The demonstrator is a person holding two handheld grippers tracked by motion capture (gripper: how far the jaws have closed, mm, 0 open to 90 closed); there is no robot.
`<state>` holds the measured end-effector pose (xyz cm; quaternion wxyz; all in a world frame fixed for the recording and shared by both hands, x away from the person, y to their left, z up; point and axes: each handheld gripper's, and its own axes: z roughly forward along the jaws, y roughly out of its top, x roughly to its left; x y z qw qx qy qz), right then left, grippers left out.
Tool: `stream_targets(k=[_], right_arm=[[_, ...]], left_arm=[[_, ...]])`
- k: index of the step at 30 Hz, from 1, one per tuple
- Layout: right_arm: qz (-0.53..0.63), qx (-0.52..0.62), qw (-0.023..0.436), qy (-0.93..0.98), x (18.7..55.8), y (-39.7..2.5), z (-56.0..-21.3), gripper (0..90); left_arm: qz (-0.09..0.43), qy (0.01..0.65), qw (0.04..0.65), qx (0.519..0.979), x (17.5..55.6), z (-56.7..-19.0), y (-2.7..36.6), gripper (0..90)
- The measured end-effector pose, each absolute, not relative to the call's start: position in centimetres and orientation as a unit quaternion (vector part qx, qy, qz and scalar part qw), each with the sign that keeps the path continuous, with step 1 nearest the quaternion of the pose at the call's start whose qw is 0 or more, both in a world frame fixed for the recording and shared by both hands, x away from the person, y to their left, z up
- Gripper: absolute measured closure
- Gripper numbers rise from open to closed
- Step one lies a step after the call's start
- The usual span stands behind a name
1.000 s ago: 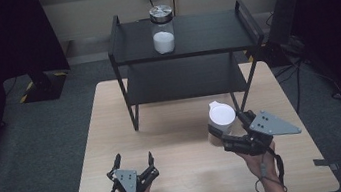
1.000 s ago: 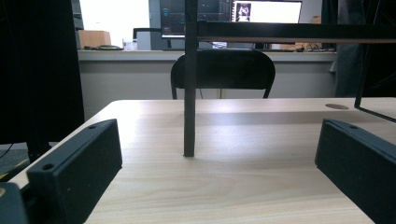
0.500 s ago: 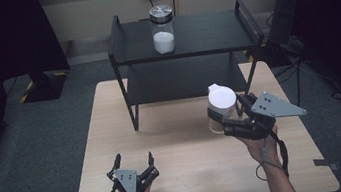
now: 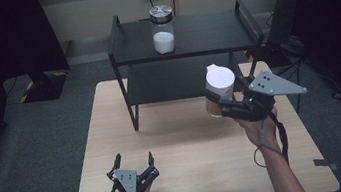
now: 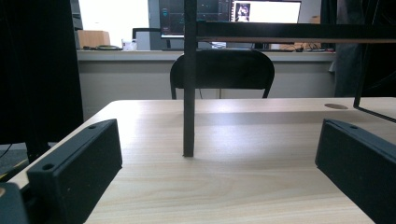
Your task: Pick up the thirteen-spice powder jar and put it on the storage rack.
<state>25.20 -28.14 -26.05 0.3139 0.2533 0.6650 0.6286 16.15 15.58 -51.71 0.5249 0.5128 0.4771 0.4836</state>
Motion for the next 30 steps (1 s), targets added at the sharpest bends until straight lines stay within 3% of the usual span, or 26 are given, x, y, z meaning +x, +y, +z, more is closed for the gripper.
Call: stream_targets(k=[15,30], right_arm=[[0.614,0.311,0.350,0.635,26.8,-24.8,-21.3,30.0],[0.607,0.346,0.386,0.603,28.7,-21.6,-18.8,30.0]], left_arm=[[0.484,0.477,0.525,0.513,16.2,-51.7,15.6,0.1],[0.484,0.477,0.525,0.513,16.1,-51.7,15.6,0.3]])
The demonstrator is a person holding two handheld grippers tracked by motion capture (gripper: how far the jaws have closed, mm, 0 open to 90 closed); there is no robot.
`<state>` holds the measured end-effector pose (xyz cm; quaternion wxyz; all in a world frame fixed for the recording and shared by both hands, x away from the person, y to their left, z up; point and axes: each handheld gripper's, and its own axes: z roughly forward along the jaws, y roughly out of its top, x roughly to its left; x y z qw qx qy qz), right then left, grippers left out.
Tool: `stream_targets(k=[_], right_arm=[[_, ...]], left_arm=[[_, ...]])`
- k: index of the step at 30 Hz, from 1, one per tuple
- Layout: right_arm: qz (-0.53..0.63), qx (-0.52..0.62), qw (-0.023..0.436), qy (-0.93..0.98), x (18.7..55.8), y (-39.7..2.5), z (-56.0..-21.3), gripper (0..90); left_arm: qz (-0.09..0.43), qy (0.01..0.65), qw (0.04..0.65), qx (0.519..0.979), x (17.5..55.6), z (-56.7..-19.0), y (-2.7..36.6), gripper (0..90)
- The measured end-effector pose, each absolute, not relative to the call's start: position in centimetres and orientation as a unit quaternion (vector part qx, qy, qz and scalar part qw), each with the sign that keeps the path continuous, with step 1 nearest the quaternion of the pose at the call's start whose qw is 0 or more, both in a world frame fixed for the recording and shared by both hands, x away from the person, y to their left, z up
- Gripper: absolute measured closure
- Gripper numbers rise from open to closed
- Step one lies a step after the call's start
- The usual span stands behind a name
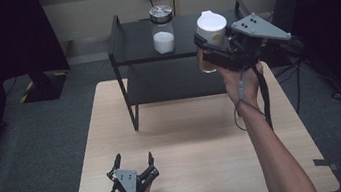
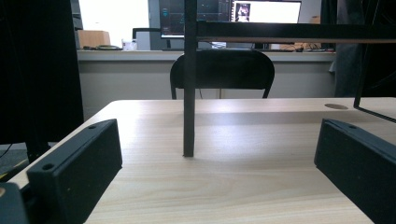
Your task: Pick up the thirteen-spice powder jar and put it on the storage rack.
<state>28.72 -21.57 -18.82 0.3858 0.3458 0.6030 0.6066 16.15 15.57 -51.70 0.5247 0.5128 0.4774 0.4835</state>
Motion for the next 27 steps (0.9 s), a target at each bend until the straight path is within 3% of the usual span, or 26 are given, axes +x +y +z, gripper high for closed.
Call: stream_targets(k=[13,27], right_arm=[[0.594,0.374,0.415,0.580,31.8,-19.3,-17.8,30.0],[0.583,0.405,0.406,0.575,35.4,-18.7,-17.4,29.9]], left_arm=[[0.484,0.477,0.524,0.513,16.2,-51.7,15.6,0.3],[0.484,0.478,0.524,0.512,16.2,-51.7,15.5,0.3]])
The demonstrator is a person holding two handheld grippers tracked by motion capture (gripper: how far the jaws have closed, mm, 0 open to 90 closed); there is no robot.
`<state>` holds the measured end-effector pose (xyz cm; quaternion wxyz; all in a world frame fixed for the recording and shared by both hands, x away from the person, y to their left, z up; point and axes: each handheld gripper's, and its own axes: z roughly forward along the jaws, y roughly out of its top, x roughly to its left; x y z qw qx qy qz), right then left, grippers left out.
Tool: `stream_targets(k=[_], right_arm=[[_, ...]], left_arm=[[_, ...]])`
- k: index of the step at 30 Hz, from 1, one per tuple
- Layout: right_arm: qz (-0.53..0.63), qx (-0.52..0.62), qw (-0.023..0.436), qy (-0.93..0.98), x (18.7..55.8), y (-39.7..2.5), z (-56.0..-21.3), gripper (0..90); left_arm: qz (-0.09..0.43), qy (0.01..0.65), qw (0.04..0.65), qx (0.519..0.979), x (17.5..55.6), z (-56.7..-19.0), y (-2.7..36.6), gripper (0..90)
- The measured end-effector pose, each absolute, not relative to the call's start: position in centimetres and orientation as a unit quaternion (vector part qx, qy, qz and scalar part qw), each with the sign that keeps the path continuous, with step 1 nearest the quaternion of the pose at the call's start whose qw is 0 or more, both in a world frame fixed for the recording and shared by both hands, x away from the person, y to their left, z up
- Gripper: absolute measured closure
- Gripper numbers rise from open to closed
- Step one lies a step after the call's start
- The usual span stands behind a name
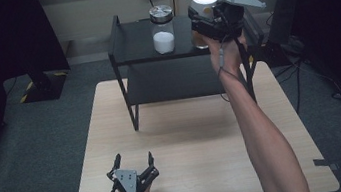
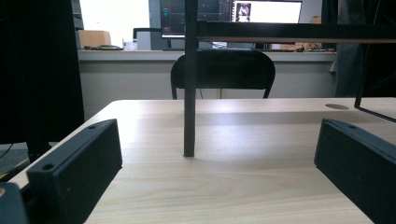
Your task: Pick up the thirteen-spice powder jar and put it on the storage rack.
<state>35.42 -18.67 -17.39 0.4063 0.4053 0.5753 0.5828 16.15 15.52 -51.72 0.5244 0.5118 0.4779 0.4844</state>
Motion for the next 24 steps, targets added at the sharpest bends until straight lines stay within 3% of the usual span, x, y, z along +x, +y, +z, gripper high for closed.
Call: stream_targets(k=[19,24], right_arm=[[0.590,0.401,0.401,0.576,36.25,-18.59,-18.01,28.7],[0.593,0.413,0.390,0.570,36.25,-18.47,-17.94,8.7]], left_arm=[[0.484,0.477,0.524,0.513,16.15,-51.71,15.55,0.3],[0.484,0.477,0.524,0.513,16.14,-51.71,15.56,0.3]])
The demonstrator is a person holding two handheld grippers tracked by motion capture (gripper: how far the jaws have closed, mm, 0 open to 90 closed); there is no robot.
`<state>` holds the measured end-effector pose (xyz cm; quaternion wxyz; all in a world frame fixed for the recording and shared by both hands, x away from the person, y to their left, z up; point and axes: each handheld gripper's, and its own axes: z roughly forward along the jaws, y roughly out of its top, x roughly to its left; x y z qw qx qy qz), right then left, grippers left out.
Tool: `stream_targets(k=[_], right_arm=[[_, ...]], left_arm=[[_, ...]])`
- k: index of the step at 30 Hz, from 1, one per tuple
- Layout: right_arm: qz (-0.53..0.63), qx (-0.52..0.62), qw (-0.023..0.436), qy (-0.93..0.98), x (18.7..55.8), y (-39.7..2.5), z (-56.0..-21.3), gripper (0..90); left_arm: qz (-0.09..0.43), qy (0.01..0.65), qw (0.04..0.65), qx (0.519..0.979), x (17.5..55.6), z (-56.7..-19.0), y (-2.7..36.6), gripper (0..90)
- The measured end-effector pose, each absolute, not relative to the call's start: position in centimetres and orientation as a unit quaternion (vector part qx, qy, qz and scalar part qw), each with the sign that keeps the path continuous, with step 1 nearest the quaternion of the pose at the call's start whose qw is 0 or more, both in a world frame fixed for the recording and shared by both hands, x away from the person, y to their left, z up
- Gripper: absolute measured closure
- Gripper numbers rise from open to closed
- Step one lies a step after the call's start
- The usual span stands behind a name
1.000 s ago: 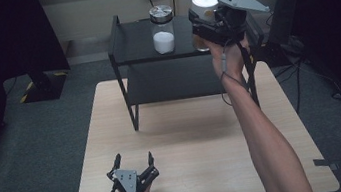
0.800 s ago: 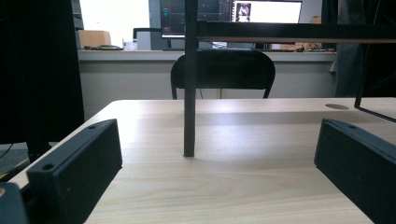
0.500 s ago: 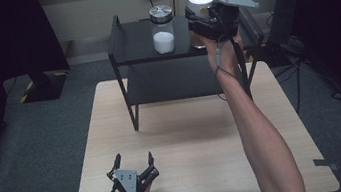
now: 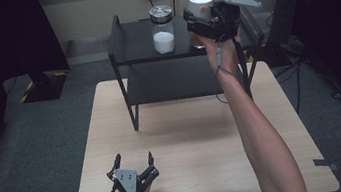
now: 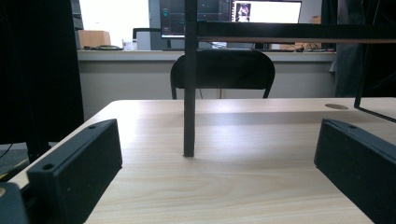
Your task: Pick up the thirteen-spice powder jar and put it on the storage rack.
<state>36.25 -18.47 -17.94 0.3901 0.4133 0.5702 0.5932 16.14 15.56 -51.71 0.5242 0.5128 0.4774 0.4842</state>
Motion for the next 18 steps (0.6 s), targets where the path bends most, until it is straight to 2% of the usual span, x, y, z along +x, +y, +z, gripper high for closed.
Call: stream_targets(k=[2,7,18], right_arm=[[0.594,0.412,0.401,0.563,36.0,-18.2,-18.1,5.2],[0.597,0.410,0.394,0.565,35.7,-18.6,-18.1,0.8],[0.607,0.402,0.382,0.570,34.5,-19.3,-18.5,0.0]], left_arm=[[0.484,0.477,0.524,0.513,16.1,-51.7,15.6,0.3],[0.484,0.477,0.524,0.513,16.1,-51.7,15.6,0.3],[0.484,0.478,0.524,0.512,16.1,-51.7,15.5,0.3]])
